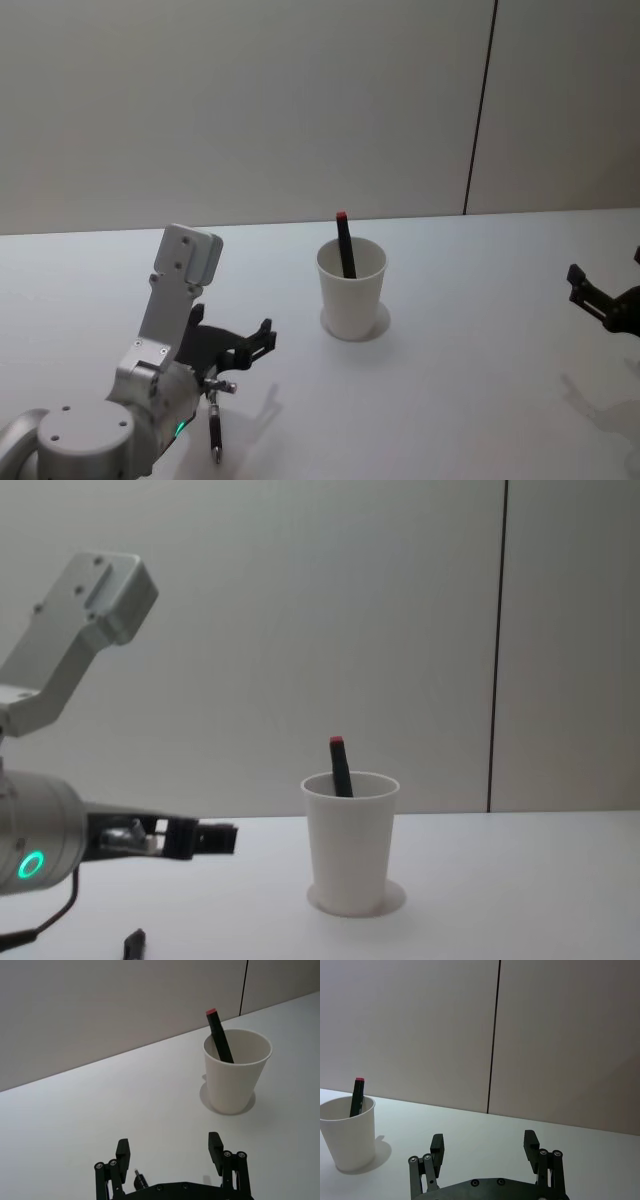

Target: Place the pen into the pen holder.

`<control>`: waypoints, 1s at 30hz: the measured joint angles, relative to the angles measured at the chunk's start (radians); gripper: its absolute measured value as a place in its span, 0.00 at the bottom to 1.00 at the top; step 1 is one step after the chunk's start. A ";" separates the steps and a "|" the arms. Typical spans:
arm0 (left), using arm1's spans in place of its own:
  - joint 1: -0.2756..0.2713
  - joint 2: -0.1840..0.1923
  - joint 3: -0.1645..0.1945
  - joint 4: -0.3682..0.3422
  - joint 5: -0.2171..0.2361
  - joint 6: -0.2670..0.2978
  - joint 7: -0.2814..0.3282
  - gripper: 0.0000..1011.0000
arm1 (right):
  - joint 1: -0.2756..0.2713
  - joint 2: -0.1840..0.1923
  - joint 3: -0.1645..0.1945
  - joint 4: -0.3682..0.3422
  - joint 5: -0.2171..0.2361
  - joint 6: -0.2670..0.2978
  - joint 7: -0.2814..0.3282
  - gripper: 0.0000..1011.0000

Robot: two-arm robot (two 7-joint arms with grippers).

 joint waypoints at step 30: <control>0.052 -0.043 -0.022 -0.036 -0.087 0.204 0.166 0.99 | 0.000 0.000 0.000 0.000 0.000 0.000 0.000 0.99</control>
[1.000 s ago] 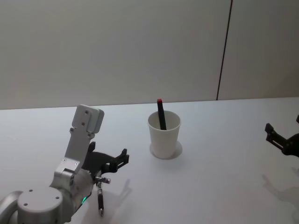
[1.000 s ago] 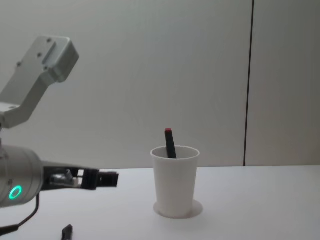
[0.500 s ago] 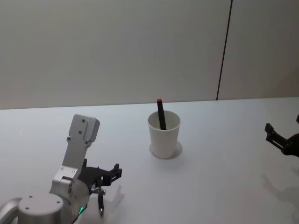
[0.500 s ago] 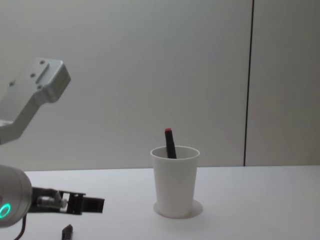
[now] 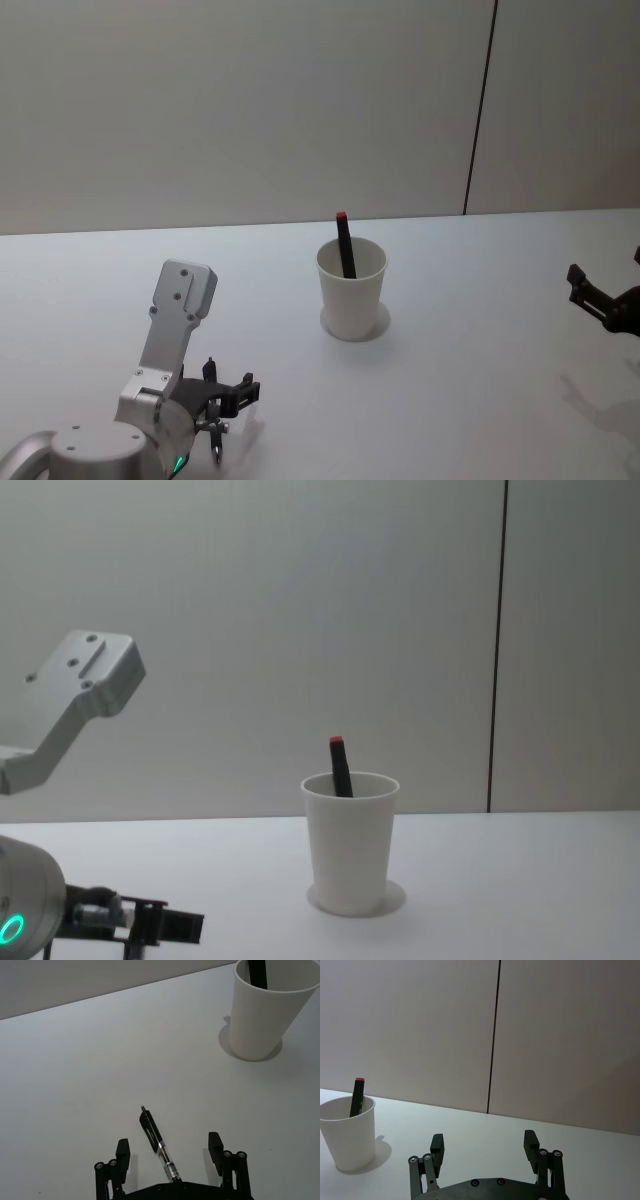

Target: Place the pen into the pen holder.

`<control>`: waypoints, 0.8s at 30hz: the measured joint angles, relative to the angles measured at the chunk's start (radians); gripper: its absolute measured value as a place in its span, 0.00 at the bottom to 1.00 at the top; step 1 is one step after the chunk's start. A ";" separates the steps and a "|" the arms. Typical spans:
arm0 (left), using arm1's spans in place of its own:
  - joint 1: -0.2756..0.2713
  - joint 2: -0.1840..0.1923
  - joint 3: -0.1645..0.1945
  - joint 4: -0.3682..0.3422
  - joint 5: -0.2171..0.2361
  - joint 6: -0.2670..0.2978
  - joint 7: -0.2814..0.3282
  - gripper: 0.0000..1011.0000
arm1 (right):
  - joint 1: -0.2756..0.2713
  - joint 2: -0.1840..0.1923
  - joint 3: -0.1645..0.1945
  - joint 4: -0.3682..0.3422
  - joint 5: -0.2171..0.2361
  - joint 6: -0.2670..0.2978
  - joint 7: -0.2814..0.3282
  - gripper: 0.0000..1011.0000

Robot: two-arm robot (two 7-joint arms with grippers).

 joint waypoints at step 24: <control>-0.003 -0.044 -0.015 0.038 -0.011 0.062 0.020 0.99 | 0.000 0.000 0.000 0.000 0.000 0.000 0.000 0.99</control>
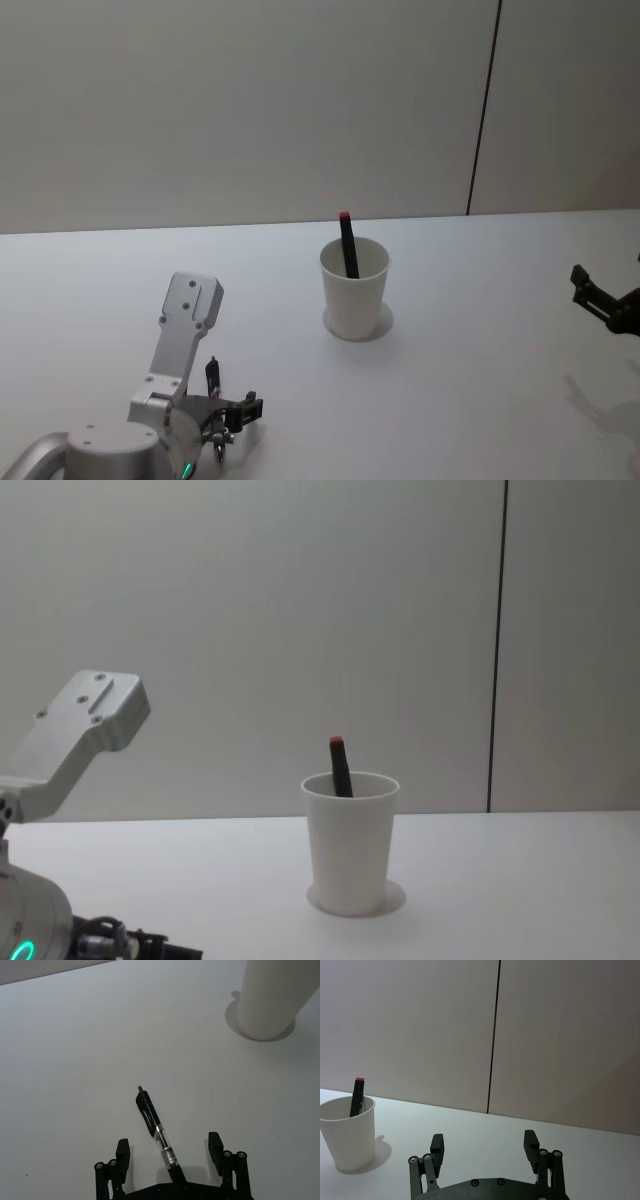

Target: Place the pen into the pen holder.

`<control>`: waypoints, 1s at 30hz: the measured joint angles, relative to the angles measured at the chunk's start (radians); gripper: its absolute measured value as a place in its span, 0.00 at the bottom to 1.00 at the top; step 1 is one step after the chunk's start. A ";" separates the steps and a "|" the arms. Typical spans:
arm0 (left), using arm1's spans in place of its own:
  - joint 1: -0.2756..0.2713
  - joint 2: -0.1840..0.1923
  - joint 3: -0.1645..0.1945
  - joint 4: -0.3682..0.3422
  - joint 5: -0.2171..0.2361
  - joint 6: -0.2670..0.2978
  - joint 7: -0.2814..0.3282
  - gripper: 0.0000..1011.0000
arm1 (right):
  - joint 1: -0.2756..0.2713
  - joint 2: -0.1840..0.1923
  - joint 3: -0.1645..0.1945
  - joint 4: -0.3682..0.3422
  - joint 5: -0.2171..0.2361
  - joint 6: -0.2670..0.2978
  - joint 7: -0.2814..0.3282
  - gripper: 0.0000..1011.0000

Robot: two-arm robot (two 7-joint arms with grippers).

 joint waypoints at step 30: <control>0.003 -0.033 -0.023 0.019 0.031 0.057 0.002 0.45 | 0.000 0.000 0.000 0.000 0.000 0.000 0.000 0.99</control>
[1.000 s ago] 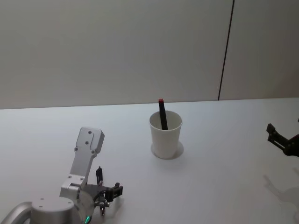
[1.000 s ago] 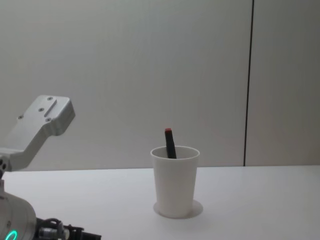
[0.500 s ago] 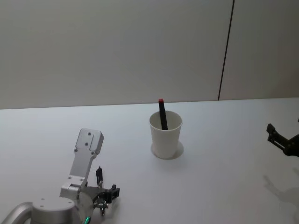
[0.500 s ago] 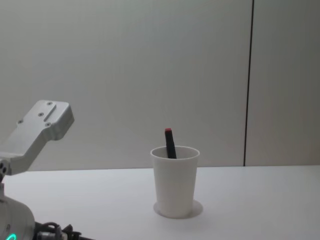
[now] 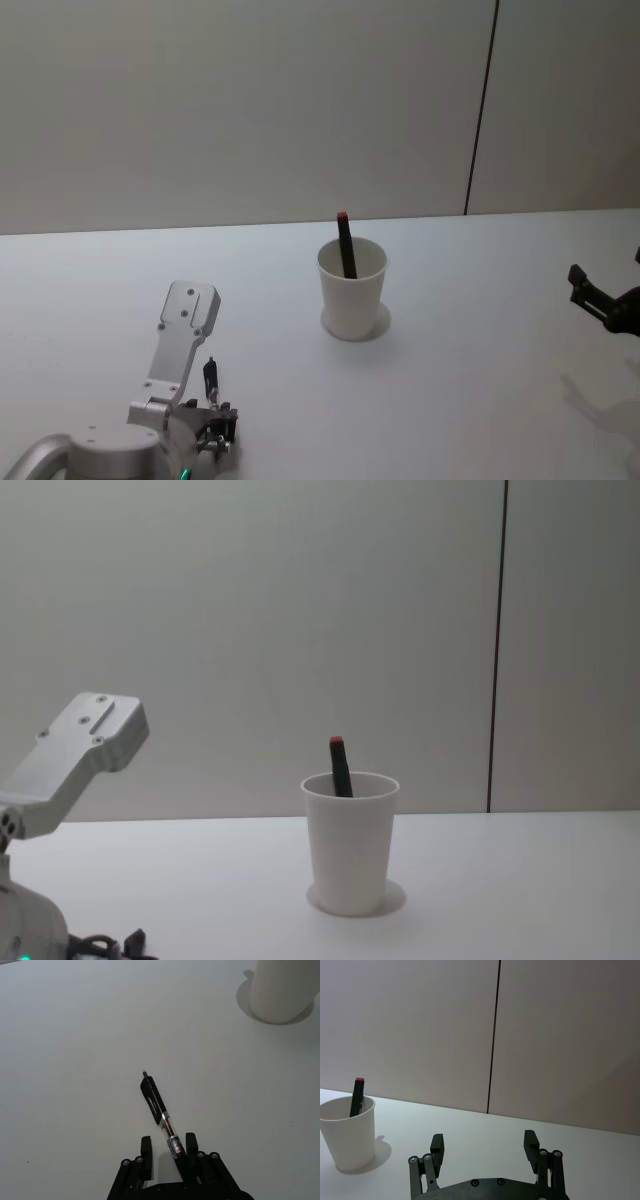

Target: Place the pen into the pen holder.

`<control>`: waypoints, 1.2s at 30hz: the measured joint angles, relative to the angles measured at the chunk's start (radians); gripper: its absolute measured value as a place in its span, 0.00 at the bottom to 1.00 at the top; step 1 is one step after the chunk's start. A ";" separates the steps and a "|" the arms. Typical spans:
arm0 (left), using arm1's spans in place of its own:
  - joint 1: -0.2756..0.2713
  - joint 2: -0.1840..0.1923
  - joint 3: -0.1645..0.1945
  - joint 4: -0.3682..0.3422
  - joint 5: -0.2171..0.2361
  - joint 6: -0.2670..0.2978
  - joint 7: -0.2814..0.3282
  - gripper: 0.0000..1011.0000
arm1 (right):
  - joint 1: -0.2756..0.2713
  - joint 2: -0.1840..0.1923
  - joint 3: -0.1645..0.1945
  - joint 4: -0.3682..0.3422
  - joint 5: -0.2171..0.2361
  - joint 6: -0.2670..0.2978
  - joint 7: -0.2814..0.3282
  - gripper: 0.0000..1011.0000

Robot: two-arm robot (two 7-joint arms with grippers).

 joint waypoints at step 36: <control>-0.003 -0.029 -0.026 0.019 0.073 -0.015 -0.053 0.14 | 0.000 0.000 0.000 0.000 0.000 0.000 0.000 0.99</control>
